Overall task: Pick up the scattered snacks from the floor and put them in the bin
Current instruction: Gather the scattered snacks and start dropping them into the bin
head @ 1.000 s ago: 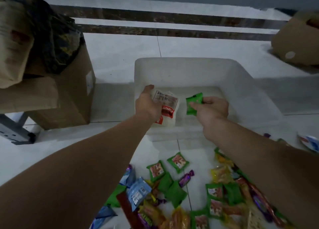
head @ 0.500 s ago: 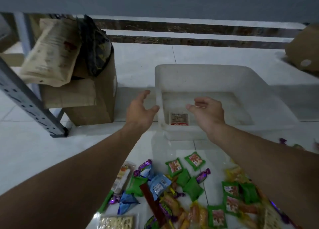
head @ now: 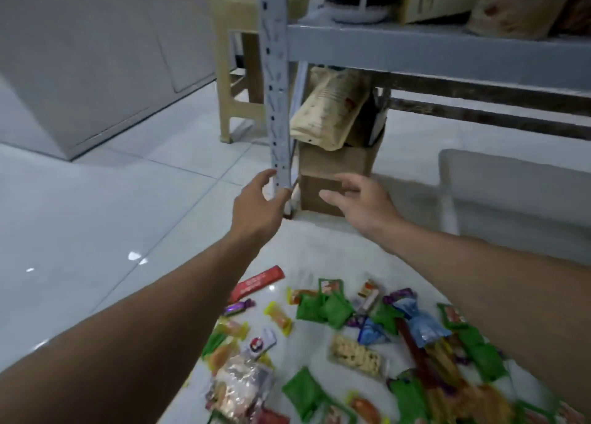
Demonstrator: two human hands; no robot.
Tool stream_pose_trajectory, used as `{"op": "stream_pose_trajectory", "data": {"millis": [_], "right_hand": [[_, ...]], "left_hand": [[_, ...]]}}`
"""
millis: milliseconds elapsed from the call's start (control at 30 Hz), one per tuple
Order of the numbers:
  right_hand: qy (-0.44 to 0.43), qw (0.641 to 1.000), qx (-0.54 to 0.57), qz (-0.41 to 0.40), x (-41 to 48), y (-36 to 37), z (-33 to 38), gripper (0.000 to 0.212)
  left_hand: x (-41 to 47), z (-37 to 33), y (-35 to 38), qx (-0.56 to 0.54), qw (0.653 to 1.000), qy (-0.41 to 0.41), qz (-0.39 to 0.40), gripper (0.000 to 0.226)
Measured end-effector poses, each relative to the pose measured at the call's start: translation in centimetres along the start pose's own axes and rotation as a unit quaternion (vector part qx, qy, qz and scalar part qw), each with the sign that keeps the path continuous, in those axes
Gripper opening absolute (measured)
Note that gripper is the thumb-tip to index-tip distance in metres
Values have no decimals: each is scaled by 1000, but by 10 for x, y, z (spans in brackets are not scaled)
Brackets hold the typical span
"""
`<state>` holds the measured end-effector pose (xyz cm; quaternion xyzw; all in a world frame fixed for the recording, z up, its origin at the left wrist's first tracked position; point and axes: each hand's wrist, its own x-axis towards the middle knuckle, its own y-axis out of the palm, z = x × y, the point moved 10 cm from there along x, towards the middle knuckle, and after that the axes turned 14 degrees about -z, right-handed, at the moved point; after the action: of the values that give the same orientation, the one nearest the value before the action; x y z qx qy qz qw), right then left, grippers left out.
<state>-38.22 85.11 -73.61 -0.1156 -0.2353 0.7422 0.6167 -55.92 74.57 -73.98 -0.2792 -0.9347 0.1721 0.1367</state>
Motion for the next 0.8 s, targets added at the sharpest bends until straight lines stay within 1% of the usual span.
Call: {"op": "stream_pose_trajectory", "data": {"millis": [100,200,367,533,633,800], "right_hand": [[-9,998,5,66,-33,71,22,61],[-16,992,-1,127,-70,128,26,65],[-21,980,-49,189,-118,192,13,65],[-30,973,-82,216,-139,227,4,66],[-28,971,-87,223,-143,239,-6,60],[-34,968,-115,219,-137,255,-17,55]], "left_hand": [[-1,53,-79,29,998,-31,-43,45],[-15,111,-142,51,993,-78,-75,45],[-40,184,-200,104,983,-123,-91,47],[-47,224,-205,190,976,-104,-41,53],[-46,250,-198,219,969,-112,-11,57],[-33,291,-178,243,959,-143,35,73]]}}
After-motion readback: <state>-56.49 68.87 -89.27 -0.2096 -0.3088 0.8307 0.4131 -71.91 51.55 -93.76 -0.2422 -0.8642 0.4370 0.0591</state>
